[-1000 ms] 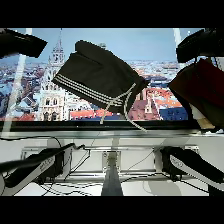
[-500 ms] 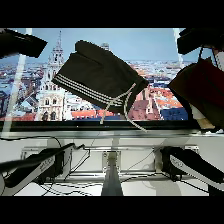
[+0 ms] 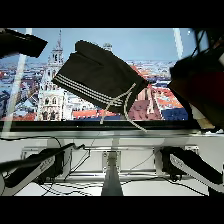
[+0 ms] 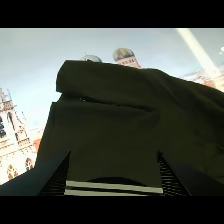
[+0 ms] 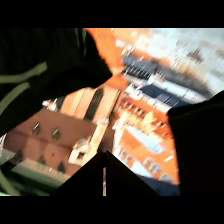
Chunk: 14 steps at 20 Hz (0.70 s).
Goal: Fold the clothes and pants, and hang the long-sleeved shirts on hangers.
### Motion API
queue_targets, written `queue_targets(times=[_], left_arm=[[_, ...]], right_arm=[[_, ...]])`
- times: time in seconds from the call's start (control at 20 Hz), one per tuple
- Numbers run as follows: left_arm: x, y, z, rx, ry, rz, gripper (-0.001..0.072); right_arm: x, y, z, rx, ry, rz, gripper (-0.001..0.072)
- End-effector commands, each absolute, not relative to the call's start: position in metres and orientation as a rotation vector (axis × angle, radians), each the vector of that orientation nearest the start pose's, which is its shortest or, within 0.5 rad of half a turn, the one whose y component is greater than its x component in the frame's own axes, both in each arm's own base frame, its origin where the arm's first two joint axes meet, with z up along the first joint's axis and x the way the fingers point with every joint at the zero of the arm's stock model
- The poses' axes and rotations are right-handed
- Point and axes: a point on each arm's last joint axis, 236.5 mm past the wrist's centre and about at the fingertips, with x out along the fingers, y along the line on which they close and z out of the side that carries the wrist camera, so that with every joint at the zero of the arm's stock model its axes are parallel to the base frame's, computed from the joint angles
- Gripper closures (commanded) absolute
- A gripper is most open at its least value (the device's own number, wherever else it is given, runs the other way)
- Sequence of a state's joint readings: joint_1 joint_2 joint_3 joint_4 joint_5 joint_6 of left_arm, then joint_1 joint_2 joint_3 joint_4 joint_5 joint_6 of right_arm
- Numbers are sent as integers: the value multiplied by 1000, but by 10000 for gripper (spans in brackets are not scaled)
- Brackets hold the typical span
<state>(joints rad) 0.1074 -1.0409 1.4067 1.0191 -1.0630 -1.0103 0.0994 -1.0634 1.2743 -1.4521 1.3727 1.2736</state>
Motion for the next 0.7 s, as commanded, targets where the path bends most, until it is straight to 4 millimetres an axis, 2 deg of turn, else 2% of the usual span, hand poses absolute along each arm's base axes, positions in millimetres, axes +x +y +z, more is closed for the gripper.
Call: queue_targets(times=[0.0,0.05,0.1,0.15,0.2,0.3,0.35,0.55,0.65], left_arm=[[412,-65,248,77,548,-434,124],[412,-65,248,77,549,-434,124],[412,-65,248,77,548,-434,125],[413,-64,249,77,542,-429,125],[415,-62,250,77,536,-423,125],[419,-50,245,97,551,-380,153],[421,-42,239,85,573,-346,245],[431,3,213,-39,659,-211,254],[430,24,188,-93,747,-175,254]], right_arm=[[287,99,-8,120,1333,444,693],[280,115,-31,249,1328,444,693],[280,129,-48,396,1298,417,621],[283,136,-60,522,1269,373,409],[284,140,-70,639,1263,324,254],[278,151,-89,762,1326,297,248],[277,156,-95,794,1351,308,233],[286,182,-107,924,1412,362,219],[287,195,-114,901,1454,391,220]])
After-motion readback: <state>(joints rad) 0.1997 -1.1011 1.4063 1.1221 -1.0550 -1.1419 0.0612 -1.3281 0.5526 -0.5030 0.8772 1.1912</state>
